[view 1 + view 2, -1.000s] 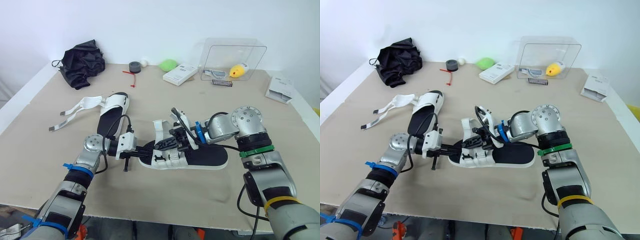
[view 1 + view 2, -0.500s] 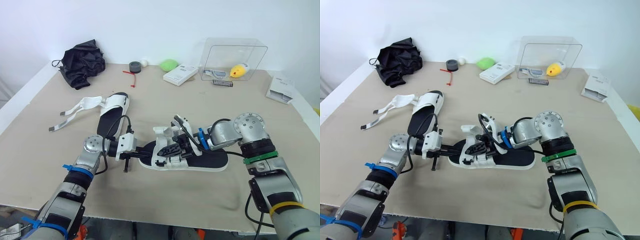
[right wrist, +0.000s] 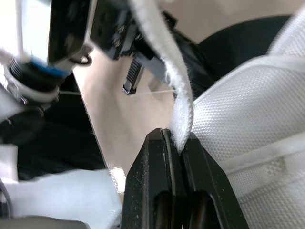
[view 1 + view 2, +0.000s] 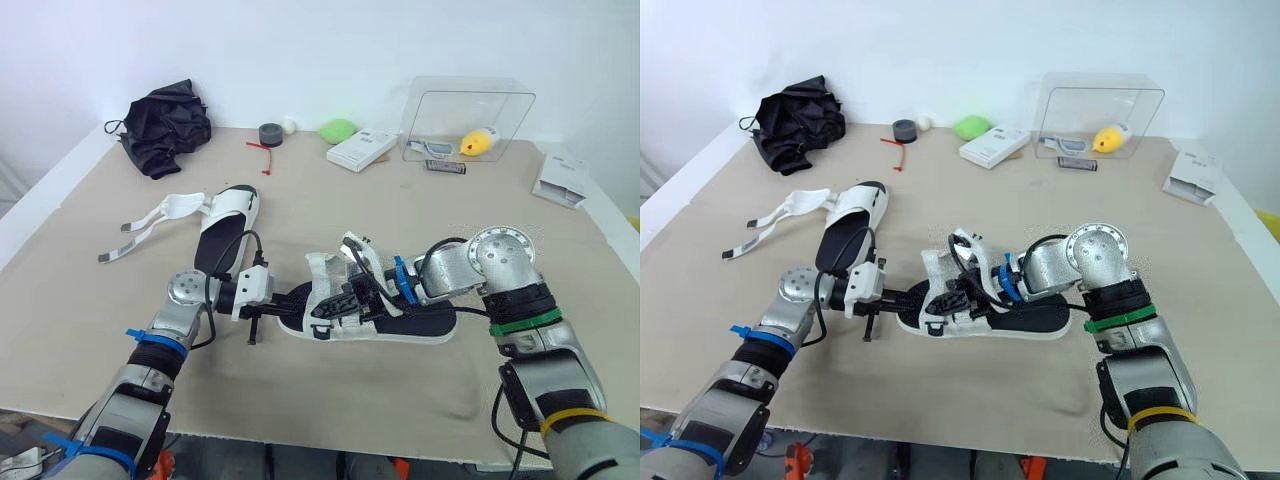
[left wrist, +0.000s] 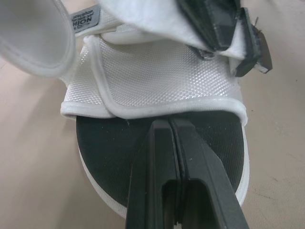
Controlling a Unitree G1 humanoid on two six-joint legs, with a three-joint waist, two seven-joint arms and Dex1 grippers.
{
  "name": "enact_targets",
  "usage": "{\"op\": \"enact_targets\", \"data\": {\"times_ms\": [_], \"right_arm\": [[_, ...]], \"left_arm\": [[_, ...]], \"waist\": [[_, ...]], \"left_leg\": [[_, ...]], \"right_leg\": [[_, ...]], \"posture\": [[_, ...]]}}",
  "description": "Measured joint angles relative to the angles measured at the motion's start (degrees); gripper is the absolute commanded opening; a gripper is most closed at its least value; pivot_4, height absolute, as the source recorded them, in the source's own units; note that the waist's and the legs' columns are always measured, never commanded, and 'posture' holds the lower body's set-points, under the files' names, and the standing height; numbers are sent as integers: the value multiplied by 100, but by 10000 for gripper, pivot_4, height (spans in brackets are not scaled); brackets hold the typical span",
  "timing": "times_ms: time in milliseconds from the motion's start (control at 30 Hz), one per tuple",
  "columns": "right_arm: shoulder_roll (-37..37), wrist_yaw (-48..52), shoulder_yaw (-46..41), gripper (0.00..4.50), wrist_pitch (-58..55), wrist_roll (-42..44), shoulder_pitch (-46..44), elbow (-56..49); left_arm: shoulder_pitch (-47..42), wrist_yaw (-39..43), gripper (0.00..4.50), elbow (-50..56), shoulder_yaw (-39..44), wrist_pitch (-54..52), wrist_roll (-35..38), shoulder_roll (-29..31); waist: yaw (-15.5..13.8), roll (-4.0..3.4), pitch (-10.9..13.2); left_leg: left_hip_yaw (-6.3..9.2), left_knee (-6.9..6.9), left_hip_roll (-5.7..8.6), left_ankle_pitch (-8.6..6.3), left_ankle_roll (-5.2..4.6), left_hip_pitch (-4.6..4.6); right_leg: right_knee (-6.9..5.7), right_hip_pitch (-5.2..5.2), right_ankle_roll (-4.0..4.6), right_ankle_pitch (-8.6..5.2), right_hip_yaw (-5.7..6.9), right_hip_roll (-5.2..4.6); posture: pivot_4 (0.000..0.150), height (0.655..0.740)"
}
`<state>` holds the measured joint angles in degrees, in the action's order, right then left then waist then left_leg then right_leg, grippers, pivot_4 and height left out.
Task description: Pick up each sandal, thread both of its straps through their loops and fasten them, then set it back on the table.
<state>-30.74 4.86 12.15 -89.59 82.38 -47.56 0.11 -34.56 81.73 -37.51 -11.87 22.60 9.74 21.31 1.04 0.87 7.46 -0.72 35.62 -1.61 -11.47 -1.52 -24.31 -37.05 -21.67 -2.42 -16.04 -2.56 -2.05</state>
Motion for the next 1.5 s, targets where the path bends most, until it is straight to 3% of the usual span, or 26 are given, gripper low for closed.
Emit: {"op": "enact_targets", "data": {"times_ms": [200, 333, 433, 467, 533, 767, 833, 933, 1000, 1167, 1500], "right_arm": [[-473, 1177, 859, 555, 642, -1349, 40, -1167], [-572, 1990, 1172, 13953, 1118, -2146, 51, -1320], [-574, 2413, 1142, 26248, 1182, -2318, 69, -1316], [-575, 2493, 1121, 28340, 1183, -2327, 73, -1312], [-622, 2789, 885, 38267, 1076, -2288, 107, -1294], [-1042, 3156, -58, 38267, 913, -2070, 294, -1312], [-1399, 3398, -739, 38267, 809, -1617, 796, -1865], [-1410, 3335, -955, 38267, 658, -1386, 1140, -2085], [-1169, 2726, -1151, 38267, 368, -1175, 1549, -2241], [-341, 1560, -1237, 38267, -185, -1001, 1550, -2044], [-184, 334, -1096, 38267, -310, -181, 1319, -1674]], "left_arm": [[5, -4, 0, 0, -2, -11, 1, -4], [9, -24, 0, -16, -2, -54, -1, -2], [8, -23, 0, -14, -7, -55, -1, -4], [8, -23, 0, -14, -7, -55, -1, -6], [6, -24, 0, -14, -8, -55, -1, -10], [-16, -12, 0, -42, -8, -53, -2, -3], [-56, 40, 0, -98, -12, -44, -2, 6], [-87, 34, 0, -164, -15, -39, -5, -12], [-126, 52, 0, -238, -24, -9, -6, -12], [-219, 117, 0, -370, -36, 10, -10, -37], [-339, 162, 0, -601, -41, 106, -23, -75]], "waist": [[4, 4, -5], [6, 24, -24], [5, 25, -25], [5, 26, -25], [2, 26, -24], [3, 28, -22], [-3, 27, -22], [-3, 29, -21], [2, 29, -21], [0, 30, -22], [-1, 29, -21]], "left_leg": [[3, 2, 6, -4, 1, 2], [6, 2, 4, -4, 1, 11], [7, 2, 5, -5, 2, 11], [7, 2, 5, -5, 2, 11], [6, 3, 6, -5, 3, 9], [6, 3, 6, -6, 4, 10], [18, 0, 4, -6, 5, 9], [27, 4, 1, -6, 5, 10], [24, 7, 1, -5, 6, 14], [24, 9, -1, -2, 11, 14], [23, 17, 2, 1, 9, 14]], "right_leg": [[1, 1, -3, -4, 3, -7], [0, 8, 3, -7, 5, -6], [0, 10, 4, -7, 8, -12], [0, 10, 4, -7, 9, -13], [0, 9, 5, -7, 12, -20], [0, 6, 16, -3, 21, -45], [0, 10, 25, -8, 24, -46], [-1, 15, 28, -6, 30, -42], [0, 19, 29, -5, 29, -44], [-1, 20, 29, -3, 36, -35], [-1, 22, 26, 2, 41, -33]], "posture": [[1500, 7400], [1500, 7400], [1500, 7400], [1500, 7400], [1500, 7400], [1500, 7400], [1500, 7400], [1500, 7400], [1500, 7400], [1500, 7400], [1500, 7400]]}}
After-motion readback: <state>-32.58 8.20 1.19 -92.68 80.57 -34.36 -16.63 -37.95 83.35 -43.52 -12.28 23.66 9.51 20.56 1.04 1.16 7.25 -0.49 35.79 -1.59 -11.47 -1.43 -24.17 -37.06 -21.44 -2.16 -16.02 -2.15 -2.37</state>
